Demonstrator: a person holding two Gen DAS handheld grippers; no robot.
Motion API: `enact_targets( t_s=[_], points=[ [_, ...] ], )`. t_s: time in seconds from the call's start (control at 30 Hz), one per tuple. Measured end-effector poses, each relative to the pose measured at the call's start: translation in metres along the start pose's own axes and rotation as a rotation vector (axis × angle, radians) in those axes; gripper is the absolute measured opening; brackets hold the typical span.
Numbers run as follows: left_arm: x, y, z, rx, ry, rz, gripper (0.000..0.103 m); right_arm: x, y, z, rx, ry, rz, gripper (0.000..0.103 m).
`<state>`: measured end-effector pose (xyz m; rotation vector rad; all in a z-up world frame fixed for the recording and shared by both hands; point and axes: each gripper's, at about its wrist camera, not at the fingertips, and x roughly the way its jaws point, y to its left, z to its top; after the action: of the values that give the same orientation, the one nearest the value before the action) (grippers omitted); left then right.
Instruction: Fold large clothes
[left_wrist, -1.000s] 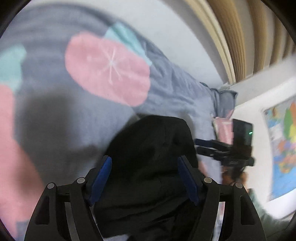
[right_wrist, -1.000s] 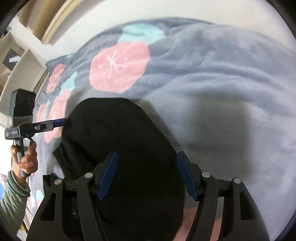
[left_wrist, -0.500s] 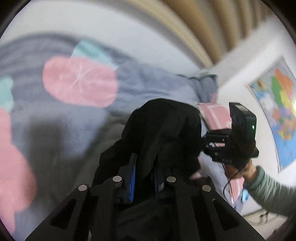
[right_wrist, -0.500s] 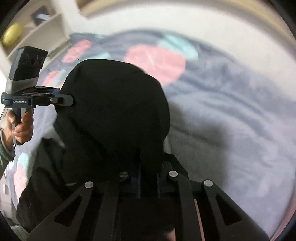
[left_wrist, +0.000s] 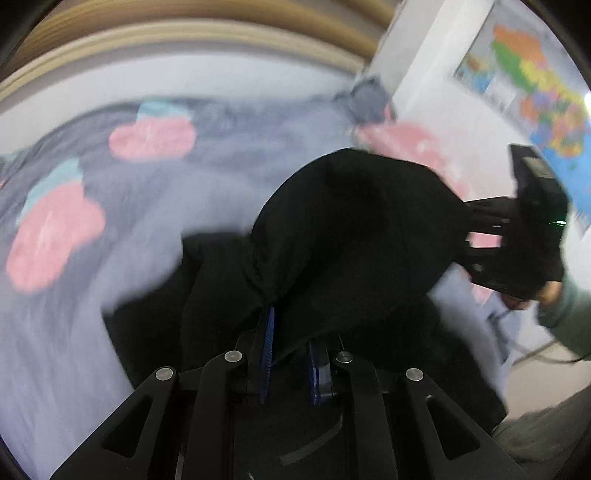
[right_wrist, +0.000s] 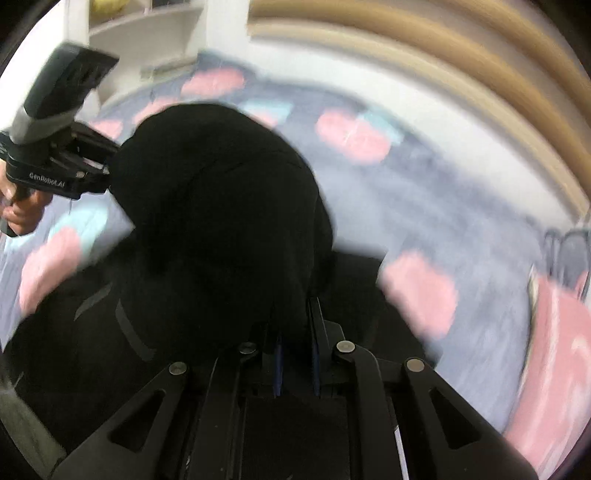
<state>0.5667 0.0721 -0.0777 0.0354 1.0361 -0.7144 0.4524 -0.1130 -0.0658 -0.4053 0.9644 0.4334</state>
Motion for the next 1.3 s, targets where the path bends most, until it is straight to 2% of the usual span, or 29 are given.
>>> enact_targets(
  t_s=[0.03,0.13,0.2,0.27,0.37,0.43,0.47,0.57,0.63,0.67,0.7,0.8,0.87,0.93,0.97,1.0,1.03,1.1,1.17,1.23,1.3],
  points=[
    [0.01,-0.004,-0.016,-0.019,0.035,0.016,0.017,0.013,0.01,-0.018,0.012,0.055,0.001,0.016],
    [0.044,-0.001,-0.063,-0.145,0.137,0.005,0.02,0.044,0.024,-0.06,0.074,0.187,0.023,0.019],
    [0.058,0.001,-0.092,-0.193,0.203,0.05,0.02,0.053,0.021,-0.076,0.139,0.256,0.051,0.019],
    [0.053,0.003,-0.108,-0.236,0.225,0.048,0.02,0.048,0.012,-0.084,0.195,0.273,0.066,0.02],
    [0.025,0.004,-0.115,-0.267,0.192,0.029,0.02,0.021,-0.01,-0.081,0.236,0.25,0.036,0.033],
    [-0.001,0.004,-0.106,-0.262,0.146,0.042,0.02,0.001,-0.026,-0.07,0.27,0.205,0.029,0.057],
    [-0.013,0.004,-0.1,-0.258,0.12,0.047,0.02,-0.011,-0.038,-0.06,0.296,0.169,0.034,0.061],
    [-0.045,0.006,-0.058,-0.263,0.004,0.037,0.022,-0.031,-0.062,-0.023,0.381,0.054,0.088,0.063],
    [-0.058,0.007,-0.025,-0.277,-0.086,0.001,0.031,-0.027,-0.07,0.007,0.452,0.009,0.121,0.063],
    [-0.059,0.007,-0.011,-0.288,-0.114,-0.013,0.045,-0.019,-0.071,0.019,0.49,0.004,0.134,0.063],
    [-0.053,0.007,0.003,-0.305,-0.118,-0.01,0.052,-0.01,-0.071,0.026,0.516,0.011,0.152,0.063],
    [-0.015,0.008,0.025,-0.325,-0.037,0.0,0.052,0.04,-0.062,0.036,0.539,0.096,0.183,0.063],
    [0.014,0.011,0.019,-0.347,0.016,-0.028,0.052,0.083,-0.041,0.016,0.535,0.231,0.17,0.063],
    [0.063,0.023,-0.004,-0.426,0.156,-0.061,0.052,0.119,-0.025,-0.012,0.548,0.339,0.16,0.063],
    [0.086,0.028,-0.017,-0.457,0.244,-0.045,0.051,0.136,-0.023,-0.024,0.537,0.366,0.146,0.063],
    [0.107,0.033,-0.031,-0.482,0.315,-0.035,0.05,0.143,-0.018,-0.033,0.518,0.357,0.134,0.063],
    [0.117,0.034,-0.04,-0.493,0.33,-0.022,0.048,0.143,-0.013,-0.037,0.493,0.335,0.115,0.063],
    [0.118,0.031,-0.043,-0.495,0.306,-0.006,0.049,0.141,-0.006,-0.038,0.46,0.314,0.081,0.063],
    [0.111,0.028,-0.039,-0.492,0.293,0.004,0.049,0.135,-0.009,-0.04,0.462,0.3,0.095,0.064],
    [0.096,0.016,-0.034,-0.438,0.258,0.017,0.049,0.119,-0.013,-0.041,0.464,0.282,0.12,0.064],
    [0.078,0.003,-0.031,-0.382,0.217,0.02,0.049,0.089,-0.012,-0.038,0.452,0.226,0.136,0.064]
  ],
)
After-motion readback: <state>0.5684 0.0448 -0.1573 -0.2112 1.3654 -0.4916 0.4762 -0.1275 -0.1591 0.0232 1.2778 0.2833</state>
